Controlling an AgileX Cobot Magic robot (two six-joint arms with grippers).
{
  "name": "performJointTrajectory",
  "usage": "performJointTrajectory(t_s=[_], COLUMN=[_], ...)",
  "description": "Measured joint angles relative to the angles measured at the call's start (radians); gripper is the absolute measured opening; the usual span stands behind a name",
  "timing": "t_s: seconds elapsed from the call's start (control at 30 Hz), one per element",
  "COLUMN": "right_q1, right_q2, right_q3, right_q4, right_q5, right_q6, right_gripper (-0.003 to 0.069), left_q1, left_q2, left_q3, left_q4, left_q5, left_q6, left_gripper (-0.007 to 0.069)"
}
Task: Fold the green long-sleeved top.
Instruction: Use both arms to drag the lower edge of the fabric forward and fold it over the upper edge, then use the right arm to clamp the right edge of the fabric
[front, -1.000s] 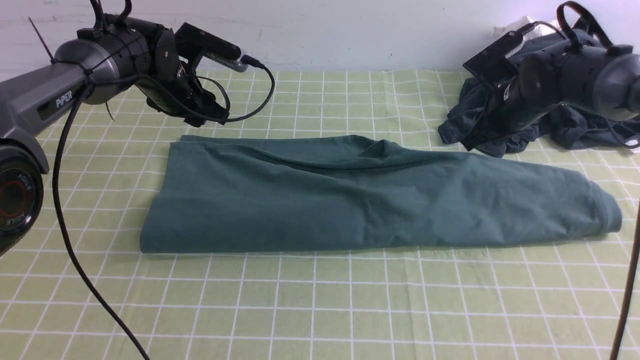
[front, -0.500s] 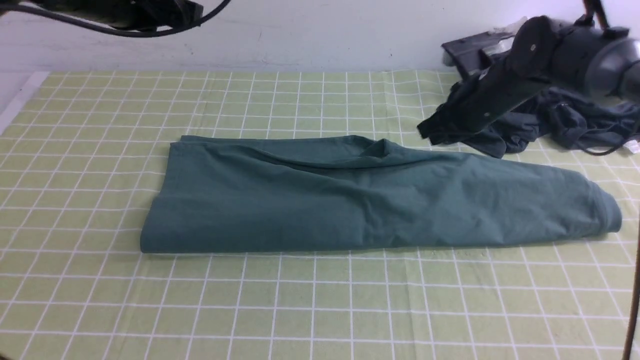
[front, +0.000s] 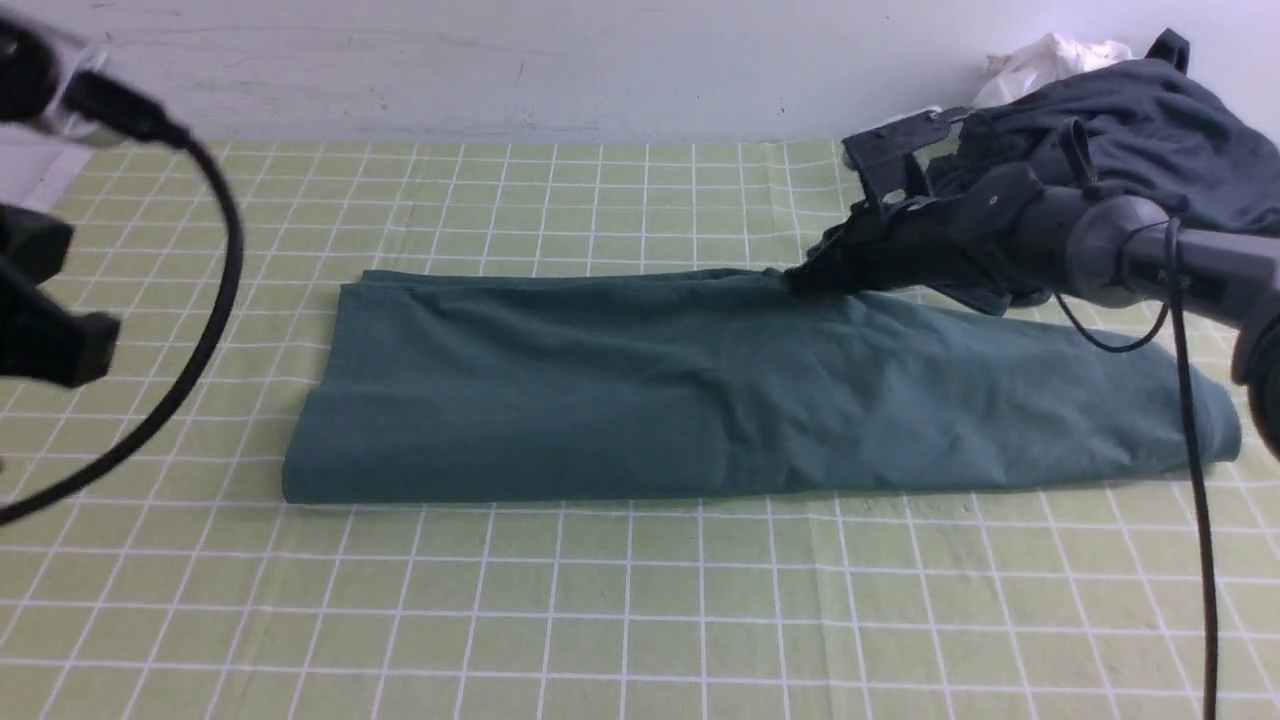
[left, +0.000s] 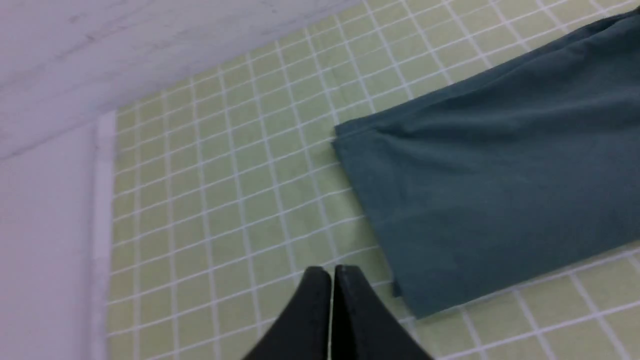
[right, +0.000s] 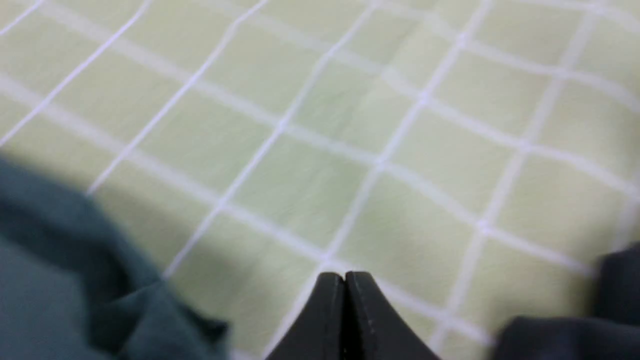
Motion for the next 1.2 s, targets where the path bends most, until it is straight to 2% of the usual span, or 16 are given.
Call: performJointTrajectory(t_s=[0.1, 0.23, 0.27, 0.4, 0.47, 0.57, 0.6, 0.67, 0.8, 0.87, 0.9, 0.93, 1.03, 1.13, 1.2], right_q1=[-0.043, -0.086, -0.105, -0.149, -0.174, -0.251, -0.26, -0.307, -0.321, -0.32, -0.32, -0.32, -0.32, -0.32, -0.321], right_q2=[-0.069, -0.21, -0.28, -0.408, -0.451, -0.482, -0.479, -0.433, -0.334, -0.277, -0.272, -0.238, -0.186, -0.156, -0.154], right_q3=[0.005, 0.005, 0.005, 0.005, 0.005, 0.0, 0.0, 0.0, 0.003, 0.005, 0.005, 0.005, 0.005, 0.005, 0.005], right_q4=[0.003, -0.012, -0.048, -0.194, -0.264, -0.395, -0.411, -0.521, -0.61, -0.637, -0.639, -0.666, -0.741, -0.796, -0.811], right_q5=[0.01, 0.153, 0.243, 0.426, 0.482, 0.583, 0.6, 0.754, 0.905, 0.92, 0.92, 0.921, 0.921, 0.921, 0.921], right_q6=[0.007, 0.011, 0.012, 0.057, 0.13, 0.415, 0.447, 0.588, 0.686, 0.732, 0.741, 0.772, 0.829, 0.863, 0.868], right_gripper=[-0.0004, 0.0001, 0.0004, 0.0008, 0.001, 0.0029, 0.0034, 0.0086, 0.0204, 0.0288, 0.0296, 0.0356, 0.0454, 0.0519, 0.0537], left_q1=[0.0, 0.0, 0.0, 0.0, 0.0, 0.0, 0.0, 0.0, 0.0, 0.0, 0.0, 0.0, 0.0, 0.0, 0.0], left_q2=[-0.087, -0.139, -0.142, -0.143, -0.143, -0.143, -0.143, -0.144, -0.145, -0.145, -0.145, -0.145, -0.145, -0.145, -0.145], left_q3=[0.071, 0.166, 0.201, 0.286, 0.313, 0.335, 0.335, 0.335, 0.335, 0.335, 0.335, 0.335, 0.335, 0.335, 0.336], left_q4=[0.1, 0.178, 0.186, 0.186, 0.187, 0.182, 0.182, 0.175, 0.156, 0.147, 0.145, 0.14, 0.135, 0.134, 0.133], left_q5=[0.0, -0.004, -0.01, -0.035, -0.066, -0.15, -0.157, -0.186, -0.197, -0.197, -0.197, -0.197, -0.197, -0.197, -0.197], left_q6=[-0.034, -0.115, -0.158, -0.258, -0.295, -0.366, -0.373, -0.405, -0.418, -0.42, -0.42, -0.42, -0.42, -0.42, -0.42], left_gripper=[-0.0004, -0.0004, -0.0004, -0.0004, -0.0004, -0.0004, -0.0004, -0.0004, -0.0004, -0.0004, -0.0004, -0.0004, -0.0004, -0.0004, -0.0004])
